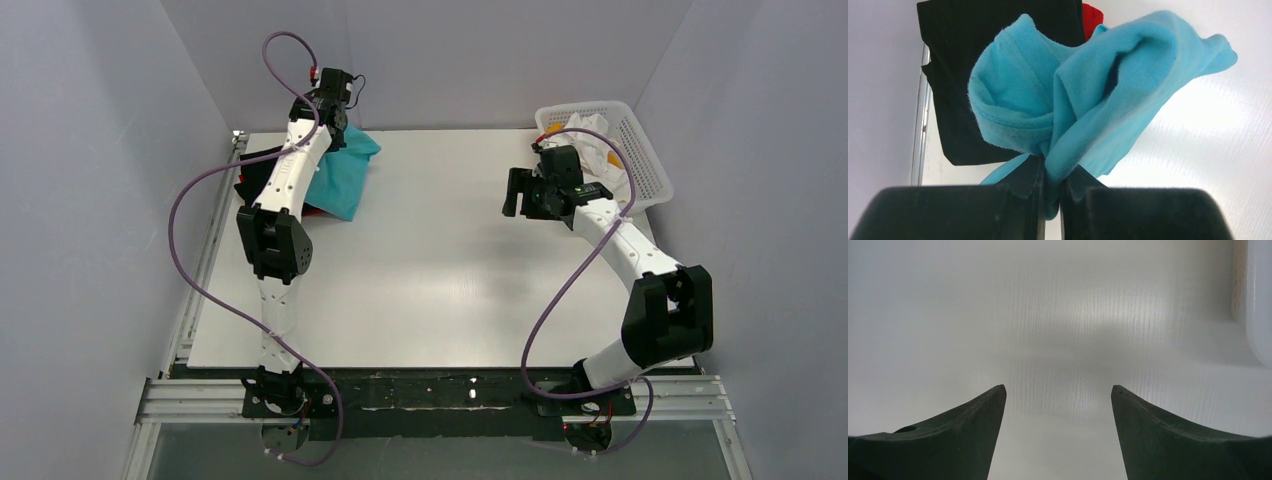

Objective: Fold and stack the t-shirts
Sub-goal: Put the neatly folded tshirt into the corner of the board with the left arm

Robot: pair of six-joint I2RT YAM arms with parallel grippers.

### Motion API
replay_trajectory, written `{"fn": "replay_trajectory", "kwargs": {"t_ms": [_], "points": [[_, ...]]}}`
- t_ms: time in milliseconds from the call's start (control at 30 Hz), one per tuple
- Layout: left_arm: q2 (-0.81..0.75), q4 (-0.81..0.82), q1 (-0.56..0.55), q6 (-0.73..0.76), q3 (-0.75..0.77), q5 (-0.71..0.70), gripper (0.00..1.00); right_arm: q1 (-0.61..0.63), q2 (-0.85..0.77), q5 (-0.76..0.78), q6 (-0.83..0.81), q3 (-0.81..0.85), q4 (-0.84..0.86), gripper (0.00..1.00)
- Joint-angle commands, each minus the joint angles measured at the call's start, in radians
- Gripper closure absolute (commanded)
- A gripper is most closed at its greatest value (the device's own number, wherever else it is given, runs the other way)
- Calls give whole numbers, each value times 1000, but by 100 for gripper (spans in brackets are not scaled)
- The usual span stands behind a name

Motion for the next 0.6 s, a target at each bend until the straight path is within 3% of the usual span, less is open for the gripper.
{"fn": "replay_trajectory", "kwargs": {"t_ms": [0, 167, 300, 567], "points": [[-89, 15, 15, -3, 32, -70, 100, -4, -73, 40, 18, -29, 82, 14], [-84, 62, 42, -62, 49, -53, 100, -4, -148, 86, 28, -94, 151, 14], [-89, 75, 67, -127, 84, 50, 100, -5, -188, 127, 27, -131, 206, 13], [-117, 130, 72, -120, 97, 74, 100, -5, -212, 179, 30, -152, 220, 13]]}}
